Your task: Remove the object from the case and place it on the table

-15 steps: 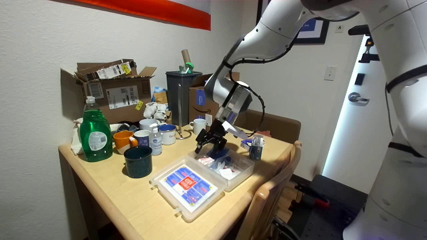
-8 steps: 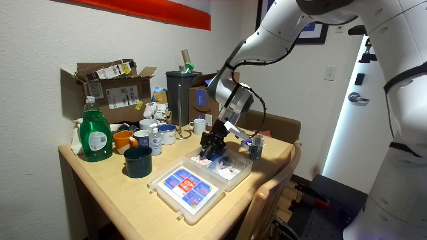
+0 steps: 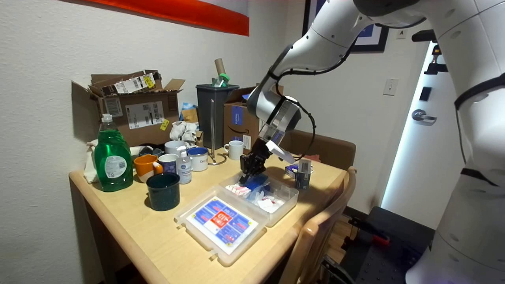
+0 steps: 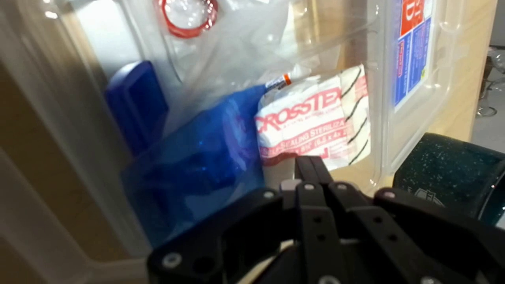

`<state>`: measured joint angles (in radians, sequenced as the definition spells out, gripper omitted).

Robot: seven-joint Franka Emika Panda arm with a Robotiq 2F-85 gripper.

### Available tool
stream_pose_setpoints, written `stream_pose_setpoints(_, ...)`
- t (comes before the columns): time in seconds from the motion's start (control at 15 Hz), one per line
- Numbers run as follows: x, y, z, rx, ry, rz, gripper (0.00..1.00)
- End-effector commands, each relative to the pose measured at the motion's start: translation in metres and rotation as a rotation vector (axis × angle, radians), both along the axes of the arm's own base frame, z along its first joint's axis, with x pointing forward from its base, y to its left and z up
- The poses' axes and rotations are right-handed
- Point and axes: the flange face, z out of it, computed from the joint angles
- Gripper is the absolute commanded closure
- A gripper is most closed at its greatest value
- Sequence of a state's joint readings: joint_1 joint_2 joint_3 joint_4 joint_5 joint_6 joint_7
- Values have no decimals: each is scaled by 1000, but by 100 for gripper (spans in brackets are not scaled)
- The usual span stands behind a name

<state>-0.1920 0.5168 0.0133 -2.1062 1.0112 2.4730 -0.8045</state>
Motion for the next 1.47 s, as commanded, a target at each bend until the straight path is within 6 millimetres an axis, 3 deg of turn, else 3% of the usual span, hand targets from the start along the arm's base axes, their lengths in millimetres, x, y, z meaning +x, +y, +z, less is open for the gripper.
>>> stream_pose_setpoints(0.0,-3,-4,19,-3,-17,24,74)
stream_pose_setpoints(0.07,-2,-6,19,-2,-14,27,73)
stream_pose_setpoints(0.2,-1,-10,14,-13,1,22,60)
stream_pose_setpoints(0.73,-3,-9,-7,-15,45,34,1)
stream_pose_setpoints(1.4,0,11,6,4,41,56,0)
